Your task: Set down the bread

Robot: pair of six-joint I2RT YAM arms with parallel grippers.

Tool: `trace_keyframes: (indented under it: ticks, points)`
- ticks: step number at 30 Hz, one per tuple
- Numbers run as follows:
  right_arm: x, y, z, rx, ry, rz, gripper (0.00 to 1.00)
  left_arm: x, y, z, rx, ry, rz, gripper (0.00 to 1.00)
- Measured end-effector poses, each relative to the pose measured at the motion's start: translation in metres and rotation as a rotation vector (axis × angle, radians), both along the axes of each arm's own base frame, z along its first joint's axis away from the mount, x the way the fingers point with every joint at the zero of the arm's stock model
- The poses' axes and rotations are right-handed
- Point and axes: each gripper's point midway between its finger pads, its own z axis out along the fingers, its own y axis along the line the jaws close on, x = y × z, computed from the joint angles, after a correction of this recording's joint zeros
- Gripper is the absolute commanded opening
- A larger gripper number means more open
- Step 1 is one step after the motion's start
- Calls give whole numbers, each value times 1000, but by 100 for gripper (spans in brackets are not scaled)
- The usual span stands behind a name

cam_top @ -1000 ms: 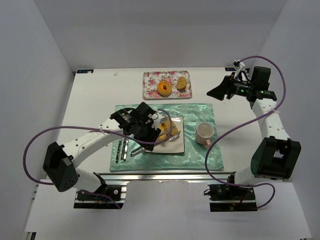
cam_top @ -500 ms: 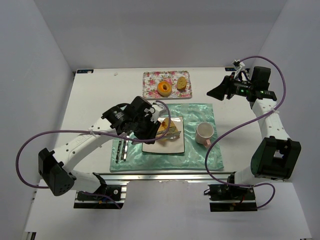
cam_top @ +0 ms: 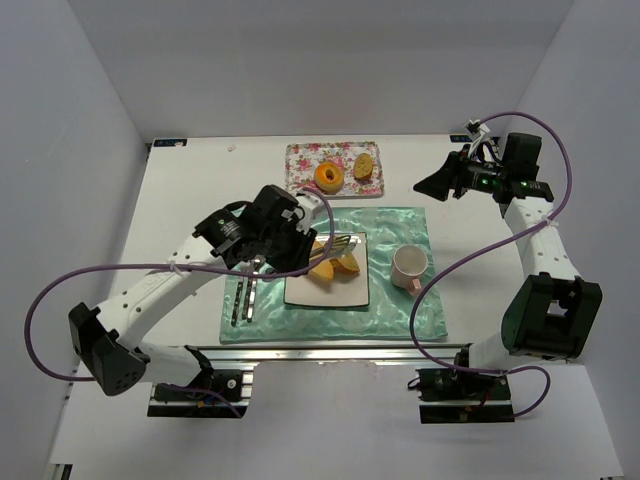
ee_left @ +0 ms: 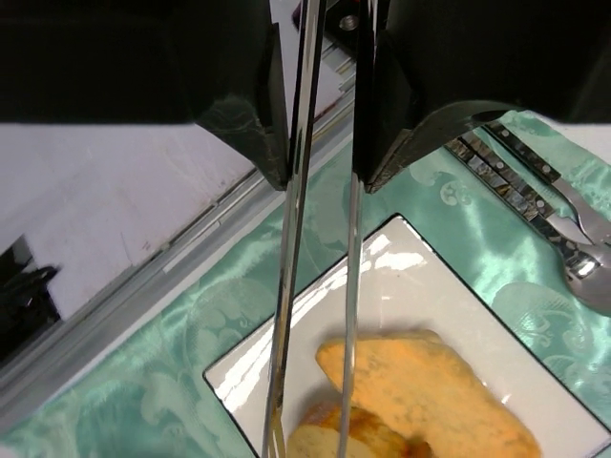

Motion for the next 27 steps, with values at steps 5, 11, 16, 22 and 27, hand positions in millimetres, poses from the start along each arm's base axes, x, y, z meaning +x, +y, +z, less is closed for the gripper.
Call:
trace_keyframes:
  ticks: [5, 11, 16, 22, 27]
  points:
    - [0, 0, 0, -3, -4, 1, 72, 48, 43, 8, -53, -49, 235, 39]
    - [0, 0, -1, -4, -6, 4, 72, 92, 152, -14, -5, -150, 628, 42]
    - [-3, 1, -7, 1, 11, 9, 72, 98, 220, -68, 67, -156, 853, 48]
    - [-5, 2, -6, 4, 0, 29, 72, 96, 300, -134, 155, -104, 1122, 53]
    - [-8, 3, -7, 5, 5, 37, 72, 110, 320, -162, 163, -86, 1161, 62]
